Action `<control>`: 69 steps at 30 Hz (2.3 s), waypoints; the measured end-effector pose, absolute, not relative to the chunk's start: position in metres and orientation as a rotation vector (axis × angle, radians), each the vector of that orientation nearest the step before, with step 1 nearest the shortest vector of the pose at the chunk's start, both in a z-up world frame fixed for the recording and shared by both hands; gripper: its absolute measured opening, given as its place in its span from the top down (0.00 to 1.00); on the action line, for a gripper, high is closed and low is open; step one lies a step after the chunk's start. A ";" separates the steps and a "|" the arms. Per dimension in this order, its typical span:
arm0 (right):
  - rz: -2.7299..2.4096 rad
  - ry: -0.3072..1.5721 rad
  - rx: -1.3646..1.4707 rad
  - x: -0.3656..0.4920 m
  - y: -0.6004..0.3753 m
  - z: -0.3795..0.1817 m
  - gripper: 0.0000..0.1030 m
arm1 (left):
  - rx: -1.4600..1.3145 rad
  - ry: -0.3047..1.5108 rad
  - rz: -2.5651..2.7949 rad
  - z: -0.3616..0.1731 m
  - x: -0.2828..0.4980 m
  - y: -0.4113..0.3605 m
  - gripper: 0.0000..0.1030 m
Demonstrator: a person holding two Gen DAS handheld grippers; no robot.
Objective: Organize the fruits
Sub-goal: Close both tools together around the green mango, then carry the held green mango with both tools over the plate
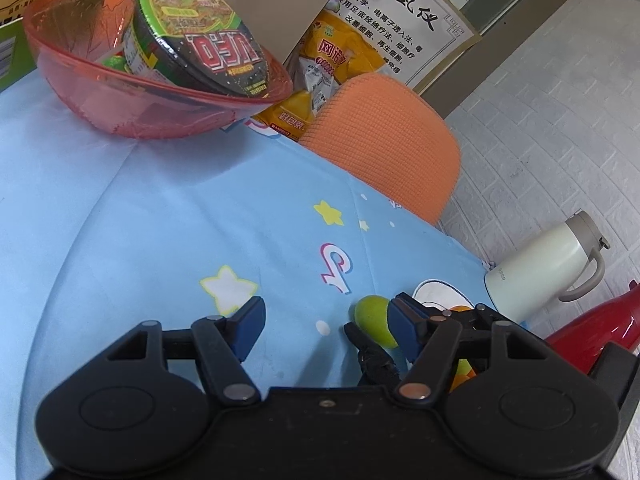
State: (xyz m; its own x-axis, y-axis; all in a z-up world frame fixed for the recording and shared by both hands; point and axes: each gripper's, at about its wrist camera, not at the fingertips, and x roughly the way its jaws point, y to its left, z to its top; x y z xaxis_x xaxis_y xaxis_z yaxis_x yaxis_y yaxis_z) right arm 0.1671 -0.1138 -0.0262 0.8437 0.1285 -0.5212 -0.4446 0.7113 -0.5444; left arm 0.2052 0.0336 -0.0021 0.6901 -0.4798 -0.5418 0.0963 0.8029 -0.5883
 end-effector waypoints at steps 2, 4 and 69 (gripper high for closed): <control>0.329 0.484 -0.715 0.168 -0.113 -0.025 0.36 | -0.557 0.748 -0.339 -0.003 0.204 0.036 0.32; 0.331 0.494 -0.701 0.169 -0.113 -0.022 0.37 | -0.562 0.752 -0.334 -0.004 0.204 0.038 0.32; 0.394 0.567 -0.034 0.040 -0.174 -0.011 0.37 | -0.388 0.857 -0.553 -0.012 0.108 -0.024 0.78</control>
State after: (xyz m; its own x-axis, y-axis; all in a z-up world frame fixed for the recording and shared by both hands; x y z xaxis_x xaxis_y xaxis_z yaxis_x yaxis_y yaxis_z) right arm 0.0403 -0.1743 -0.0109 0.7710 0.3542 -0.5292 -0.3729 0.9248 0.0756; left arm 0.1078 -0.0238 -0.0121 0.5295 -0.6001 -0.5996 0.2994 0.7935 -0.5299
